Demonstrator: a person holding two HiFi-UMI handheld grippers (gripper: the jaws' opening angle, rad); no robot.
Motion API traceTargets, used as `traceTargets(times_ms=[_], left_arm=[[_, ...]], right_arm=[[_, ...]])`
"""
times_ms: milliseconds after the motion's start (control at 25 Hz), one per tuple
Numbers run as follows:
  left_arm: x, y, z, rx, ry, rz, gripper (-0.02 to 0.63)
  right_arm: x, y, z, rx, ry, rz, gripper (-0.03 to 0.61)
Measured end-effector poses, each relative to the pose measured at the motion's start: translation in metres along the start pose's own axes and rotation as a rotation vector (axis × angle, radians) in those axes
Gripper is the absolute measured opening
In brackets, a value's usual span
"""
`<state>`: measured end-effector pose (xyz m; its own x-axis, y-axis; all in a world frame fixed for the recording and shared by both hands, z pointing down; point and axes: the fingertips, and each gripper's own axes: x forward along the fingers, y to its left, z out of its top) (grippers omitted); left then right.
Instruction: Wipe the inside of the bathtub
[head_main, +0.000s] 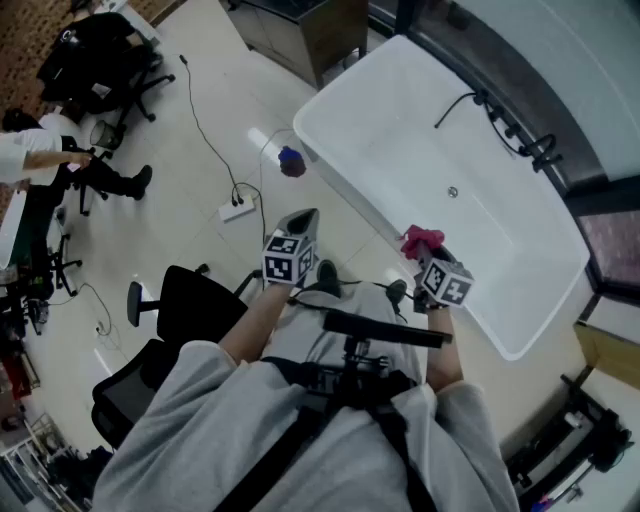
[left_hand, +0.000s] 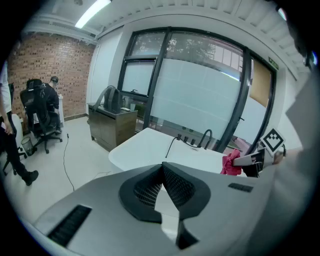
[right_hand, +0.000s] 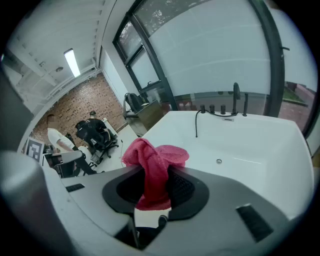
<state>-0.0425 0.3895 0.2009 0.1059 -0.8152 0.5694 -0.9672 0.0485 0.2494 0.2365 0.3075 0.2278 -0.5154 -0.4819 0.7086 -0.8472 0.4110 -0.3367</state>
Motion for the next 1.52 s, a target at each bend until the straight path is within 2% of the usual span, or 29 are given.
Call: traceTargets(times_ms=[320,560,920,1200,1520], left_arm=[[0.000,0.046,0.023,0.039,-0.014,-0.052,0.006],[0.007,0.066,0.042,0.052,-0.014,-0.085,0.006],[0.055,0.063,0.057,0.056,0.038,-0.127,0.006],[0.112,0.077,0.099,0.070,0.058,-0.116,0.006],[0.152,0.071,0.144,0.101,0.065,-0.109,0.006]], right_arm=[[0.031,0.054,0.009,0.018,-0.038,0.007,0.120],[0.045,0.084,0.020,0.001,-0.026,0.017,0.120],[0.082,0.081,0.058,0.000,-0.006,0.036,0.120],[0.140,0.072,0.100,0.038,-0.004,0.083,0.120],[0.169,0.070,0.147,0.045,-0.017,0.150,0.120]])
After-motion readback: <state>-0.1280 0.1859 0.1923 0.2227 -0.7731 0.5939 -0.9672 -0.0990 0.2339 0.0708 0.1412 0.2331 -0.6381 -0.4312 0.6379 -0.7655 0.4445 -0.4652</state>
